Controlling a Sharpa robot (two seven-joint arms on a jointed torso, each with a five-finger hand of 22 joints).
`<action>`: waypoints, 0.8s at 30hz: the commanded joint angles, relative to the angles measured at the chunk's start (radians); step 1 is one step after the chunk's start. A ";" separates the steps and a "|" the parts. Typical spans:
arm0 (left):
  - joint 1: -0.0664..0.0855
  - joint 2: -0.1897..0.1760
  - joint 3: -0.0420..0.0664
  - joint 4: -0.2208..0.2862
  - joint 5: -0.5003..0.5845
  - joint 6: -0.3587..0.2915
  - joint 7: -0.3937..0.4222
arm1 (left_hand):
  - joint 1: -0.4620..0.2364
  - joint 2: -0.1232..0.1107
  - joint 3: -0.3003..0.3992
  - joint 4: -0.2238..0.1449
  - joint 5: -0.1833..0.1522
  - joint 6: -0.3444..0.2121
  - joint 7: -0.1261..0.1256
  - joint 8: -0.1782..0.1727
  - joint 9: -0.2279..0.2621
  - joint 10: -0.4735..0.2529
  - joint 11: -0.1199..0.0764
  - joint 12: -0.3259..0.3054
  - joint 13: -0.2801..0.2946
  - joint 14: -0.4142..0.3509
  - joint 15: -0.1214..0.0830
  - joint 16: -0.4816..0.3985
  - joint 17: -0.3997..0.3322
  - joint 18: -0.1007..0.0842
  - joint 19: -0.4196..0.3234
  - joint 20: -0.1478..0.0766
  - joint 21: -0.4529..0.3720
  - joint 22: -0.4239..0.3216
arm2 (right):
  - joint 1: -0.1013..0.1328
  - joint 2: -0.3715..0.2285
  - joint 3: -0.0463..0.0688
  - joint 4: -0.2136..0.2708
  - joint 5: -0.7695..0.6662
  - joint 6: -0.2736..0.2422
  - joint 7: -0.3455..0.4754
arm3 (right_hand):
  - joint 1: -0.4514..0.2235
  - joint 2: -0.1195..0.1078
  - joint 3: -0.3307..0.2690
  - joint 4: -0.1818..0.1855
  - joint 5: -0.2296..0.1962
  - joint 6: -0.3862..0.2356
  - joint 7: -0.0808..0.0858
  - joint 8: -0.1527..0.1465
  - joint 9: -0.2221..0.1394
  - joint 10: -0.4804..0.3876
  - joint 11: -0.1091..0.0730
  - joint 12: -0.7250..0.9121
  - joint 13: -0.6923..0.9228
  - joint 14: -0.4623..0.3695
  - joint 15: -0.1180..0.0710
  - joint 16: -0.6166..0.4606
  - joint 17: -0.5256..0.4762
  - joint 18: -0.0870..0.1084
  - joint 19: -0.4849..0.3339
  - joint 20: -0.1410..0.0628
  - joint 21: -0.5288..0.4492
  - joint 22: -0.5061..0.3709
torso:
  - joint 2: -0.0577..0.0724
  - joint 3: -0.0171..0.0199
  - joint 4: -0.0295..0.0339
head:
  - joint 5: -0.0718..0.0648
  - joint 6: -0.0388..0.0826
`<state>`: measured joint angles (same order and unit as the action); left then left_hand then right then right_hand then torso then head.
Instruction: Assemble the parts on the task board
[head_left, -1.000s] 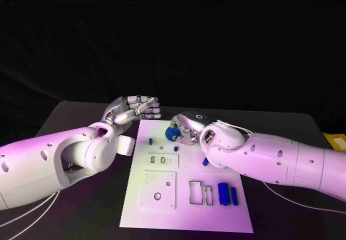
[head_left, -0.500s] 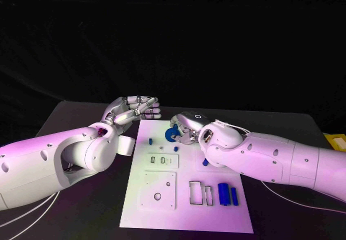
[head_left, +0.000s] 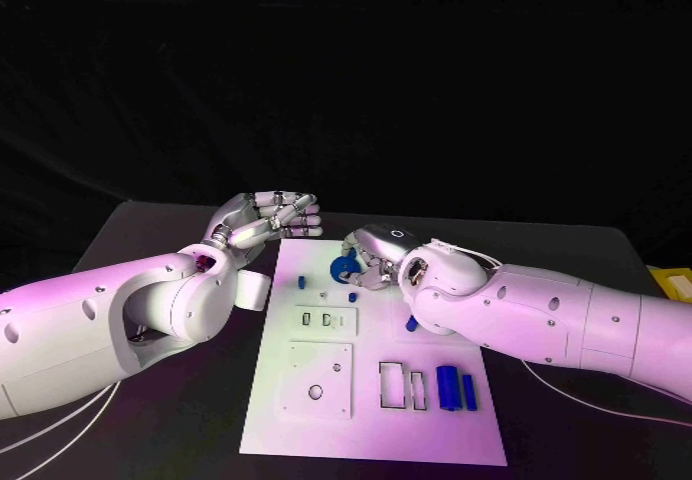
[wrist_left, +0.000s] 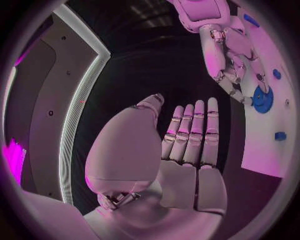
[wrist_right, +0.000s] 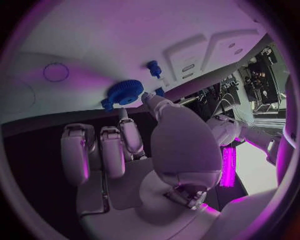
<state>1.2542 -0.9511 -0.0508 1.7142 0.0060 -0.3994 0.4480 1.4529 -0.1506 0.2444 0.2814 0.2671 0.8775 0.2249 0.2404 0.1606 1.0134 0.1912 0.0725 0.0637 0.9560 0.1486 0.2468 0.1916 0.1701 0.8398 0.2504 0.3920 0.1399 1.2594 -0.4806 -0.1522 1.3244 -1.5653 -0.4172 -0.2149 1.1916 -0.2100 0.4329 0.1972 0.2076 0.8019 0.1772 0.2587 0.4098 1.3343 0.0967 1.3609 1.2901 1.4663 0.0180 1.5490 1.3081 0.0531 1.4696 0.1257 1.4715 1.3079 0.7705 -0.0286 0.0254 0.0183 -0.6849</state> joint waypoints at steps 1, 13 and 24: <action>0.001 0.001 0.001 0.001 0.002 0.018 0.003 | -0.007 0.004 0.006 -0.002 -0.003 -0.005 0.030 -0.004 -0.001 -0.003 0.006 -0.007 0.001 -0.006 0.003 -0.003 0.001 0.012 0.000 0.004 -0.005 -0.002 | 0.000 -0.007 0.000 0.006 0.018 0.039 0.009 | -0.015 0.002 -0.004 0.009 0.010 0.015 -0.001 -0.002 0.003 0.013 -0.003 0.011 0.008 0.090 0.004 0.005 0.200 -0.019 0.010 0.004 0.001 0.152 | 0.000 0.0003 -0.0002 | 0.002 -0.001; 0.001 0.001 0.001 -0.009 0.005 0.023 0.005 | -0.008 0.004 0.006 -0.002 -0.003 -0.006 0.030 -0.005 -0.001 -0.003 0.006 -0.007 0.001 -0.006 0.003 -0.004 0.002 0.012 0.000 0.005 -0.005 -0.002 | 0.003 -0.124 0.004 0.081 0.156 -0.196 0.136 | 0.010 0.004 0.004 -0.007 0.017 0.017 -0.002 -0.015 0.005 0.020 -0.005 0.016 0.015 0.091 0.002 0.006 0.202 -0.019 0.010 0.001 0.001 0.153 | -0.005 0.0025 -0.0063 | 0.001 0.010; 0.001 0.001 0.001 -0.025 0.006 0.028 0.008 | -0.007 0.006 0.007 -0.002 -0.003 -0.006 0.030 -0.005 -0.001 -0.003 0.006 -0.007 0.001 -0.006 0.004 -0.005 0.002 0.012 0.000 0.005 -0.006 -0.002 | 0.047 -0.346 0.009 0.163 0.439 0.030 0.293 | 0.082 -0.005 -0.002 -0.058 -0.056 -0.007 -0.018 -0.047 0.005 0.004 -0.018 0.001 0.002 0.089 -0.007 0.004 0.197 -0.013 -0.007 -0.004 -0.020 0.136 | -0.016 0.0106 -0.0241 | -0.011 0.012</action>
<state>1.2540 -0.9517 -0.0511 1.6891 0.0078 -0.3941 0.4469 1.4529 -0.1506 0.2474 0.2784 0.2671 0.8775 0.2249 0.2404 0.1607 1.0134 0.1912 0.0689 0.0637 0.9560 0.1486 0.2469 0.1925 0.1702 0.8398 0.2505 0.3920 0.1391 1.3060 -0.8212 -0.1422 1.4866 -1.2604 -0.4944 -0.0211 1.2689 -0.2152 0.4304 0.1423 0.1559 0.7939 0.1634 0.2160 0.4143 1.3361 0.0835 1.3684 1.2917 1.4663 0.0170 1.5490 1.3078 0.0532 1.4673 0.1234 1.4560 1.3075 0.7590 -0.0212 0.0088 0.0119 -0.6729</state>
